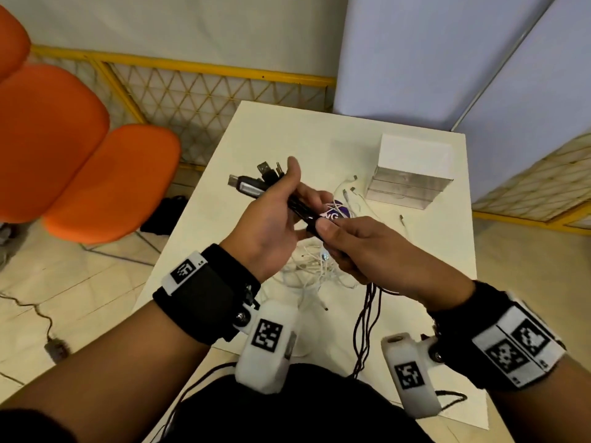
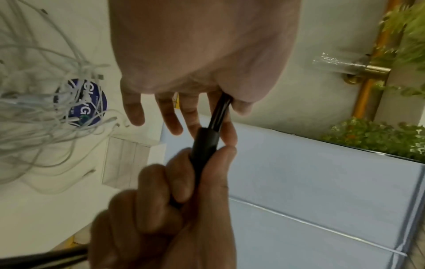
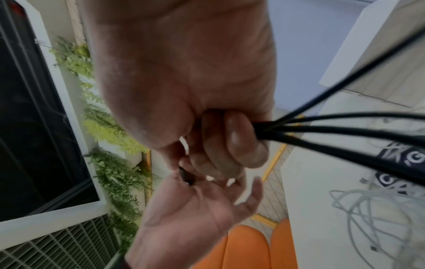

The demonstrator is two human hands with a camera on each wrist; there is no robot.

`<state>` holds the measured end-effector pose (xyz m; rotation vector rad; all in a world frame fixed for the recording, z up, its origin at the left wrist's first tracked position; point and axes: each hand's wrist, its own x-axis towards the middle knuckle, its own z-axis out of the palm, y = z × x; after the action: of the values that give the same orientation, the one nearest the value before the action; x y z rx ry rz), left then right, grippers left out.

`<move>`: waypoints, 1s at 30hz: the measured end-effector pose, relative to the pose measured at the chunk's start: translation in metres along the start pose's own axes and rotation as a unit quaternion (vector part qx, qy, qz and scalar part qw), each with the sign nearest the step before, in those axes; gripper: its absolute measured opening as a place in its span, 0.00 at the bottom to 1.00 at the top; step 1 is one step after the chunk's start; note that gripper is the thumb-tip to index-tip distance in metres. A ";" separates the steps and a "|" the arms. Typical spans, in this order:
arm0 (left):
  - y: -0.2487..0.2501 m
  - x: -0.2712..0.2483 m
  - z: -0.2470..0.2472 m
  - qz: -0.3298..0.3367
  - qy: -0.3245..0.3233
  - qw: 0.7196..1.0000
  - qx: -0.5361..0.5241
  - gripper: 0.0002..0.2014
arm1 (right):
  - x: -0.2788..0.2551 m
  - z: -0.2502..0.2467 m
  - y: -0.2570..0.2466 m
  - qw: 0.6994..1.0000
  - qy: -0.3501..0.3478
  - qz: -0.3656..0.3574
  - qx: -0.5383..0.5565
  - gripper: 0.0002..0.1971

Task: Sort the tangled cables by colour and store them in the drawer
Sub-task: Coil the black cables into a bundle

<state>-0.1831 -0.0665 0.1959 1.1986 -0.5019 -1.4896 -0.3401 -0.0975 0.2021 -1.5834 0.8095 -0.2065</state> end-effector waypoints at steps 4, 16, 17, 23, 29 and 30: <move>0.004 -0.005 -0.019 -0.092 -0.024 0.995 0.019 0.28 | -0.002 -0.008 -0.009 0.996 0.016 0.014 -0.084 0.26; 0.065 -0.011 -0.038 0.179 -0.212 0.836 0.473 0.37 | 0.017 -0.015 -0.063 0.979 -0.019 0.131 -0.152 0.28; 0.067 -0.008 -0.034 0.182 -0.240 0.801 0.518 0.34 | 0.021 -0.012 -0.071 0.980 -0.019 0.128 -0.150 0.29; 0.091 0.001 -0.035 0.201 -0.255 0.805 0.497 0.07 | 0.024 -0.010 -0.118 0.992 0.031 0.099 -0.074 0.26; 0.100 0.010 -0.055 0.147 -0.243 0.902 0.326 0.19 | 0.032 0.001 -0.126 0.984 0.153 0.059 0.074 0.27; 0.098 0.010 -0.055 0.144 -0.241 0.910 0.305 0.19 | 0.035 0.004 -0.127 0.978 0.172 0.047 0.106 0.26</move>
<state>-0.0870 -0.0898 0.2507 1.1370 -1.5046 -1.4040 -0.2650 -0.1189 0.3077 -1.3218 1.0892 -0.4931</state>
